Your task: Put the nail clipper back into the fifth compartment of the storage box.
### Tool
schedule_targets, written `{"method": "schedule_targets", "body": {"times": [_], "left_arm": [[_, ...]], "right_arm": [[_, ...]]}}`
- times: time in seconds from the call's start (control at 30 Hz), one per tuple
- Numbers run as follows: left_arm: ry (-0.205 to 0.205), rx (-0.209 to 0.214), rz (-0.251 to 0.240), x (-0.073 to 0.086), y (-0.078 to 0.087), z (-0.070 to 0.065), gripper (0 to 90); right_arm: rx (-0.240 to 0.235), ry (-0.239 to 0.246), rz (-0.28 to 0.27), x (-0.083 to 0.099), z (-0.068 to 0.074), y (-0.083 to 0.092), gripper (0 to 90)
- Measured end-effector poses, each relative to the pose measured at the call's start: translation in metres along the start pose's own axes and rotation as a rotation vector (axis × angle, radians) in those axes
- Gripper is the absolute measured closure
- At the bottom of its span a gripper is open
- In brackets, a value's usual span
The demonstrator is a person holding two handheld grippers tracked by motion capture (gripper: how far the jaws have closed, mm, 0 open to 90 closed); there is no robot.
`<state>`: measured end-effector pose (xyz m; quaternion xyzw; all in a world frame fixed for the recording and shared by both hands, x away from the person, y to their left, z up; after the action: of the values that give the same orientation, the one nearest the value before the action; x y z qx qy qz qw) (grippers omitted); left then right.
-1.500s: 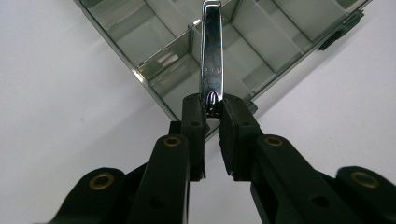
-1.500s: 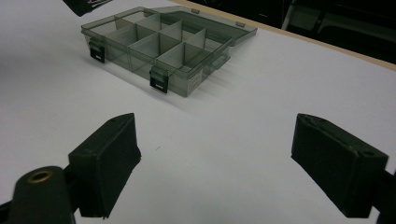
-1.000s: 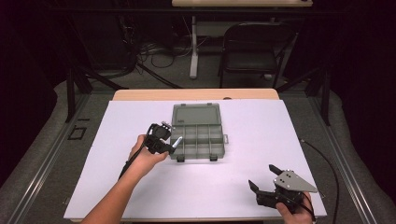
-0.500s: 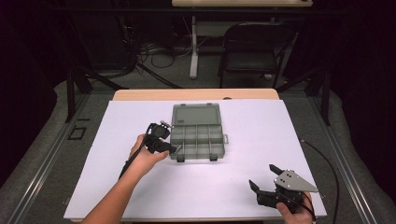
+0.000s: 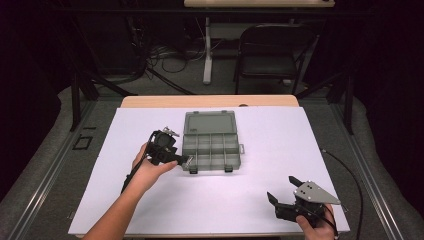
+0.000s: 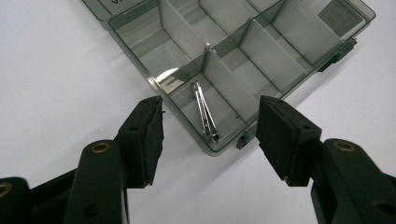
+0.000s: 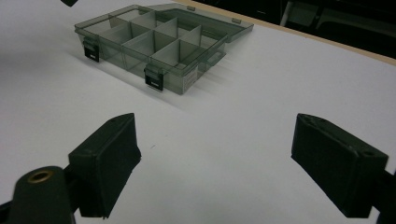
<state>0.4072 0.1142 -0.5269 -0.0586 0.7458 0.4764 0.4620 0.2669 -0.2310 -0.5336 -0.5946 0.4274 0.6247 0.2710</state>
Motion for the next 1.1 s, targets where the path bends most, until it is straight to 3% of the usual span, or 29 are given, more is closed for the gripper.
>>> {"method": "schedule_targets", "body": {"times": [0.17,0.3,0.43,0.47,0.6,0.73,0.87,1.1], "left_arm": [[-0.019,-0.011,-0.028,-0.001,0.004,0.005,38.3],[-0.052,0.015,-0.091,-0.004,0.010,0.007,33.0],[-0.044,0.030,-0.103,-0.004,0.014,0.007,32.6],[-0.032,0.044,-0.123,-0.004,0.017,0.006,30.5],[-0.036,0.056,-0.120,-0.003,0.020,0.005,25.4],[-0.030,0.082,-0.174,-0.005,0.026,0.002,24.1],[-0.047,0.091,-0.220,-0.007,0.029,-0.002,24.0],[-0.080,0.096,-0.242,-0.005,0.036,-0.008,23.7]], "right_arm": [[0.008,-0.010,0.003,0.001,-0.002,-0.001,14.3],[0.011,-0.013,0.008,0.003,-0.003,0.000,14.2],[0.007,-0.011,-0.002,0.002,-0.001,-0.001,14.2],[0.005,-0.006,0.004,0.002,-0.001,0.000,14.2],[0.005,-0.006,0.005,0.002,-0.001,0.000,14.2],[0.006,-0.016,0.009,0.004,-0.002,0.000,14.2],[0.010,-0.009,0.003,0.003,-0.003,0.000,14.2],[0.017,-0.014,-0.001,0.004,-0.004,0.000,14.2]]}}
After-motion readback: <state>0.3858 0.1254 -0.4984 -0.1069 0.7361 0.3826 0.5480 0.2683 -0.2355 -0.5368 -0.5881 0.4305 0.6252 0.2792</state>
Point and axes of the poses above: each handheld gripper's, and its own axes: y roughly backward along the jaws, x roughly out of its underside, z roughly to its left, the point moved 6 cm from there along -y, roughly forward along the jaws, and after that the axes turned 14 degrees about -z, right-handed, at the moved point
